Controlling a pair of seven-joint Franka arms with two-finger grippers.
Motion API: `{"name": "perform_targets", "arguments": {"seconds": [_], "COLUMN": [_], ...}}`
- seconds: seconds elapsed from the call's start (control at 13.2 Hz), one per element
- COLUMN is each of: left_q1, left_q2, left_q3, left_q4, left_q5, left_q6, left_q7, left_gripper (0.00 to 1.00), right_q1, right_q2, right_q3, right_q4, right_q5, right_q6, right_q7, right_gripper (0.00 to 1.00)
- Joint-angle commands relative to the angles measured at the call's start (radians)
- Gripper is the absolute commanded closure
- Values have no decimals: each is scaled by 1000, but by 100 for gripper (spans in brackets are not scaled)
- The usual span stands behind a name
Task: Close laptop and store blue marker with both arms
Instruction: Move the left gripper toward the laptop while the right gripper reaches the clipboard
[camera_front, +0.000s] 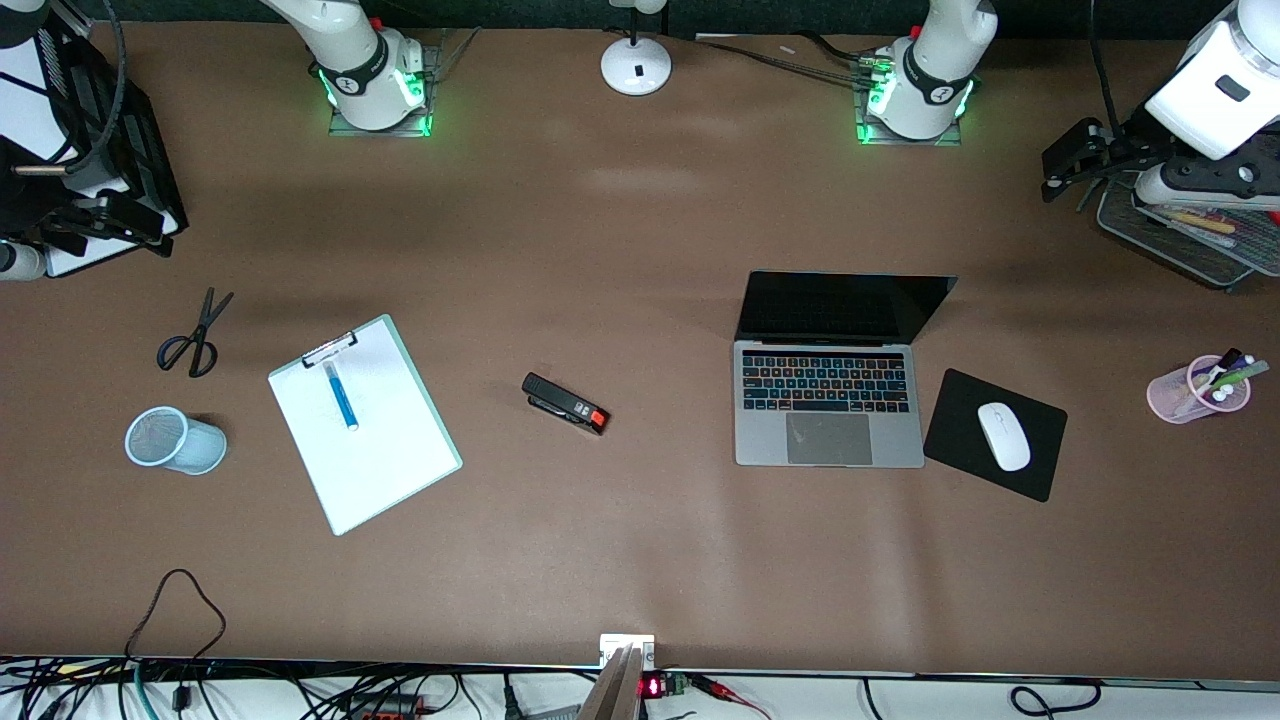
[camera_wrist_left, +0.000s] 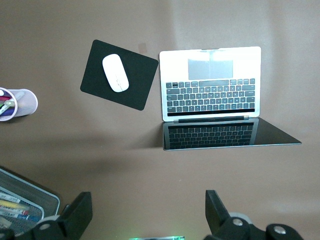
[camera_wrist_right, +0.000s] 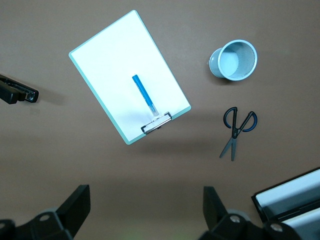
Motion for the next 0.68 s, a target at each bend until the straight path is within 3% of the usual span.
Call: {"name": "perform_targets", "arguments": {"seconds": [0.0, 0.6], "left_q1": [0, -3], "left_q2": [1, 4], "left_q3": [1, -12], "left_q4": [22, 4], "left_q5": [-26, -26], "left_q6": [-24, -26], "left_q7": [19, 10], "left_gripper": [0, 0], "right_q1": [2, -5], "right_q2": [-21, 25], "right_q3": [5, 2], "right_q4": [-8, -2], "right_q5": [-12, -12], "right_q6": [-12, 8], "right_q7": [-8, -9], "right_gripper": [0, 0]}}
